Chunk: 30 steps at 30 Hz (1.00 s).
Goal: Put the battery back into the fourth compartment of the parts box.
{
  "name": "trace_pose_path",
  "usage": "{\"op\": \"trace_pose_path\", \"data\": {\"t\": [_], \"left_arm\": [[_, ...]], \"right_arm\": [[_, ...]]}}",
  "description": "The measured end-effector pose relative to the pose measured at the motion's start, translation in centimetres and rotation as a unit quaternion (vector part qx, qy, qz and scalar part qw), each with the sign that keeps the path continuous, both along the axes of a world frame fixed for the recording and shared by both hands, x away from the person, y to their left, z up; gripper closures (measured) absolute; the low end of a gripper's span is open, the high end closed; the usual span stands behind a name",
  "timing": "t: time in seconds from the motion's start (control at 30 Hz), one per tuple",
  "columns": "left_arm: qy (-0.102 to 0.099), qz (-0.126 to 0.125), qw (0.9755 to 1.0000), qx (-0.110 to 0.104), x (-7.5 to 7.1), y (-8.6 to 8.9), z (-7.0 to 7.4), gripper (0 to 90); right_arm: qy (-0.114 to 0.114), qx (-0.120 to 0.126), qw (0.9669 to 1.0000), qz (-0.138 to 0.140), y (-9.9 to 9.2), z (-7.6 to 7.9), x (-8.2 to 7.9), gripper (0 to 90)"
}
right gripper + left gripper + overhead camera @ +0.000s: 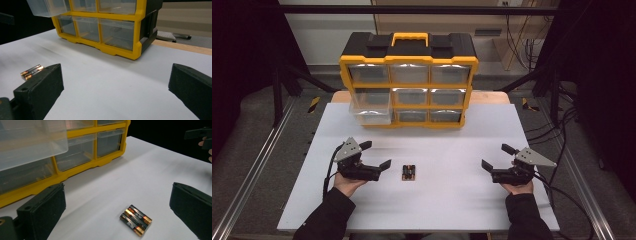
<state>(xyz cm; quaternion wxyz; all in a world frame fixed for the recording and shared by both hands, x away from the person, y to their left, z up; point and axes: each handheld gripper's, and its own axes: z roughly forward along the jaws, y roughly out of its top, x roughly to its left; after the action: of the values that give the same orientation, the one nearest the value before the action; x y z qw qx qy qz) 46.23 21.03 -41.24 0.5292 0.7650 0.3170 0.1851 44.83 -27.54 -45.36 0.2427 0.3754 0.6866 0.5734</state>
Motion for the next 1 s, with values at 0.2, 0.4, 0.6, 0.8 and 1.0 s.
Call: {"op": "trace_pose_path", "data": {"t": [0.2, 0.4, 0.6, 0.8, 1.0], "left_arm": [[0.005, -0.005, 0.9999, 0.011, 0.2, -1.4, -0.1, 0.0], [0.020, -0.008, 0.9994, 0.025, 0.6, -2.8, -0.8, 0.0], [0.044, -0.008, 0.9979, 0.048, 1.1, -4.2, -2.1, 0.4], [0.064, -0.002, 0.9961, 0.061, 1.2, -4.9, -3.2, 1.1], [0.087, 0.015, 0.9932, 0.077, 1.3, -5.3, -4.2, 3.1]], "right_arm": [[-0.001, 0.000, 1.0000, 0.000, 0.0, 0.0, 0.0, 0.2], [0.002, 0.000, 1.0000, 0.000, 0.0, 0.0, 0.0, 0.2], [0.001, -0.001, 1.0000, 0.001, 0.0, 0.0, 0.0, 0.2], [0.001, -0.001, 1.0000, 0.000, 0.0, 0.0, 0.0, 0.2], [0.002, -0.001, 1.0000, 0.000, 0.1, 0.0, 0.0, 0.2]]}}
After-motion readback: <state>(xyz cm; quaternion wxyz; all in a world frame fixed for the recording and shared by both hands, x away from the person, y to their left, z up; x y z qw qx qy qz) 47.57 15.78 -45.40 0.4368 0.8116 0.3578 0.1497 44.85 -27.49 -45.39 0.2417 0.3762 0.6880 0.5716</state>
